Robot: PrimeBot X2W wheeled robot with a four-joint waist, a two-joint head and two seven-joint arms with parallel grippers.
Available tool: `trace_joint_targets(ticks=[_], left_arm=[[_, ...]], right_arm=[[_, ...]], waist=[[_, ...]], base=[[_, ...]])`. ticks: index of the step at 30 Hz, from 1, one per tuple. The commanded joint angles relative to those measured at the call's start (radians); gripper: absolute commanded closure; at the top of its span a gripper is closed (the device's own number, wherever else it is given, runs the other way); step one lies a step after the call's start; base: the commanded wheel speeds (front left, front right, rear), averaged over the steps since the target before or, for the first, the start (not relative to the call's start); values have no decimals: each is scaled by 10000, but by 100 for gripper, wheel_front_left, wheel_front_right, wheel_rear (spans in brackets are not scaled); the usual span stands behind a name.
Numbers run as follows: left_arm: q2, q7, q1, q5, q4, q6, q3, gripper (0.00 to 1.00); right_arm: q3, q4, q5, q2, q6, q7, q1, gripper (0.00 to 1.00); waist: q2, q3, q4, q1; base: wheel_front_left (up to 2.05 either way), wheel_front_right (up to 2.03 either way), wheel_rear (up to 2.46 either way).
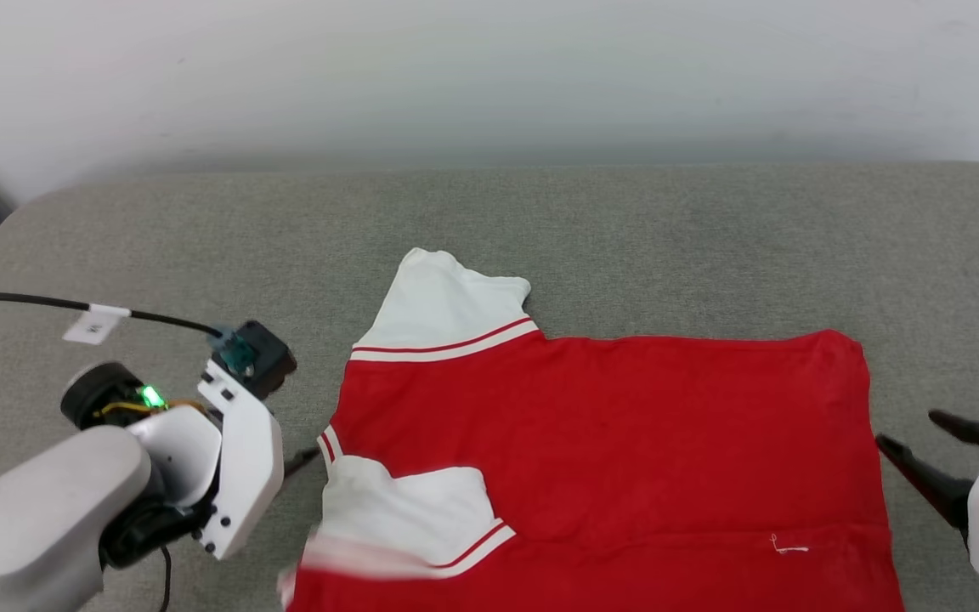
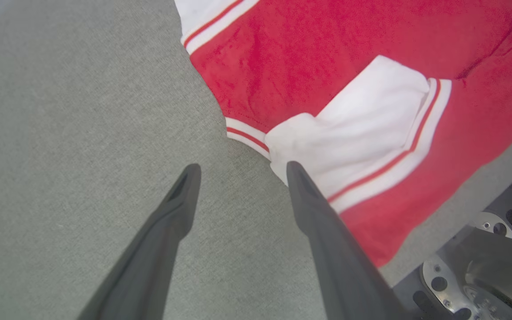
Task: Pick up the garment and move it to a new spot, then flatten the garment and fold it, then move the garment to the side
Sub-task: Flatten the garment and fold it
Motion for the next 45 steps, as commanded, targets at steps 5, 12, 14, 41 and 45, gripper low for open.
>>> trace_joint_targets(ticks=[5, 12, 14, 41, 45], left_arm=[[-173, -1159, -539, 620, 275, 374, 508, 0], [-528, -2280, -1392, 1483, 906, 773, 961, 0], [-704, -2474, -1767, 1687, 1196, 850, 1088, 0], [-1636, 4560, -6349, 398, 3785, -439, 362, 0], [-1473, 5208, -6630, 609, 3813, -477, -40, 0]], right_arm=[[-1407, -426, -1199, 1046, -9, -1309, 215, 0], [-3258, -1319, -2694, 2551, -9, -2817, 634, 0], [-3843, -1682, -3144, 3209, -9, -3326, 857, 0], [-4183, -3128, -4727, 6883, -9, -5730, 1120, 0], [-3917, -2739, -4639, 6834, -9, -5900, 792, 0]], waist=[[0, 5, -288, 1], [0, 323, -630, 1], [0, 480, -748, 1], [0, 4184, -2563, 1], [0, 4569, -2718, 1]], base=[[0, 0, 0], [0, 0, 0], [0, 0, 0], [0, 0, 0], [0, 0, 0]])
